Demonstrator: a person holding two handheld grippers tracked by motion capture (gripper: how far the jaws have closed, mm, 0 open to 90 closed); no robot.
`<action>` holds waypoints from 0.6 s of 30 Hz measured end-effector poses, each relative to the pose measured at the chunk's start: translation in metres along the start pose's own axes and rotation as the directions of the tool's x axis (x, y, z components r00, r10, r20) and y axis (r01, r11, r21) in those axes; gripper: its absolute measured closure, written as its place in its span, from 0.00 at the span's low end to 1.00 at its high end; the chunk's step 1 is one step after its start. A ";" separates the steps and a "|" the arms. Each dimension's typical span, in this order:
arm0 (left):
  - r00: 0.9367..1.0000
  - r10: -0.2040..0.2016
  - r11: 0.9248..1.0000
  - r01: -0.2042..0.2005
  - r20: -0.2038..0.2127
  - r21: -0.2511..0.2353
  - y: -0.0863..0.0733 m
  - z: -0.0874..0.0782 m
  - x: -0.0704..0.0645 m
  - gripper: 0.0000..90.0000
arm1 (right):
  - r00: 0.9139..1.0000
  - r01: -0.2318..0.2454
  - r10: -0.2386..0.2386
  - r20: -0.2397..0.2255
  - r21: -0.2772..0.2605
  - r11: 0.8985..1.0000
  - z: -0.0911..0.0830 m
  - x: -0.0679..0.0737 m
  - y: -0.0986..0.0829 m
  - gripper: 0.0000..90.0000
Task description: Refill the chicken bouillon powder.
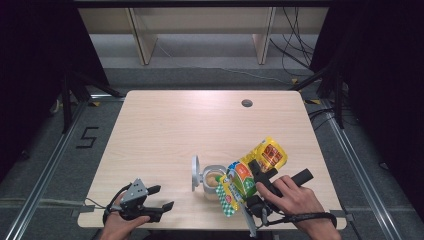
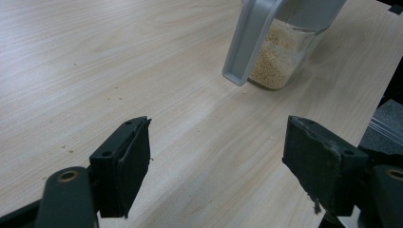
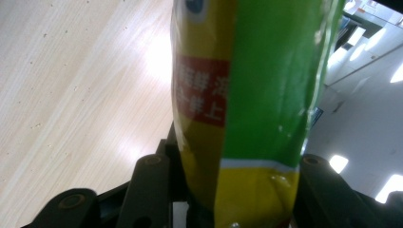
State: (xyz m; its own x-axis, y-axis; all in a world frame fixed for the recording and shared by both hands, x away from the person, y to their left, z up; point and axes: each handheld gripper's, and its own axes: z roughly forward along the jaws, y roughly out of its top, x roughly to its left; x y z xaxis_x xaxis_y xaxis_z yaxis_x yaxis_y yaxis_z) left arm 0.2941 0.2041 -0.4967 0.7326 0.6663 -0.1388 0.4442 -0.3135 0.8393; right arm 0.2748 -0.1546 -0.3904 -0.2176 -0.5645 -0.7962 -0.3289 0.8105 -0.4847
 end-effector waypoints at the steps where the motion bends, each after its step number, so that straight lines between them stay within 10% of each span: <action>1: 1.000 0.000 1.000 0.000 0.000 0.000 0.000 0.000 0.000 0.26 | 1.000 -0.016 0.016 -0.001 0.003 1.000 0.000 0.001 0.000 0.71; 5: 1.000 0.001 1.000 -0.001 0.000 0.000 0.000 0.000 0.000 0.26 | 0.999 -0.042 0.042 0.001 0.006 0.999 -0.001 0.003 0.001 0.71; 8: 1.000 0.000 1.000 0.000 0.001 -0.001 0.000 0.000 0.000 0.26 | 0.999 0.037 -0.036 0.012 -0.036 0.999 0.002 -0.003 0.002 0.71; 10: 1.000 0.001 1.000 -0.001 0.001 -0.001 0.000 0.000 0.000 0.26 | 0.999 -0.050 0.050 -0.013 0.017 0.999 0.000 0.004 0.001 0.71; 13: 1.000 -0.001 1.000 0.001 0.001 -0.002 0.000 0.000 0.000 0.26 | 0.999 0.032 -0.032 0.004 -0.022 0.999 0.002 -0.002 0.000 0.71; 15: 1.000 -0.001 1.000 0.001 0.001 -0.003 0.000 0.000 0.000 0.26 | 0.999 -0.042 0.042 -0.010 0.018 0.999 0.000 0.003 -0.002 0.71; 18: 1.000 -0.001 1.000 0.001 0.001 -0.004 0.000 0.000 0.000 0.26 | 1.000 -0.019 0.019 -0.002 0.010 1.000 0.000 0.002 -0.005 0.71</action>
State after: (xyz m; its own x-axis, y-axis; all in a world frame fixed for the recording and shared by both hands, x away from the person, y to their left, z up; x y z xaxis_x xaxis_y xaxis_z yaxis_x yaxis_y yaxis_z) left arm 0.2942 0.2042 -0.4965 0.7326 0.6661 -0.1397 0.4428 -0.3106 0.8411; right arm 0.2763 -0.1591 -0.3897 -0.2257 -0.5491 -0.8047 -0.3159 0.8226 -0.4728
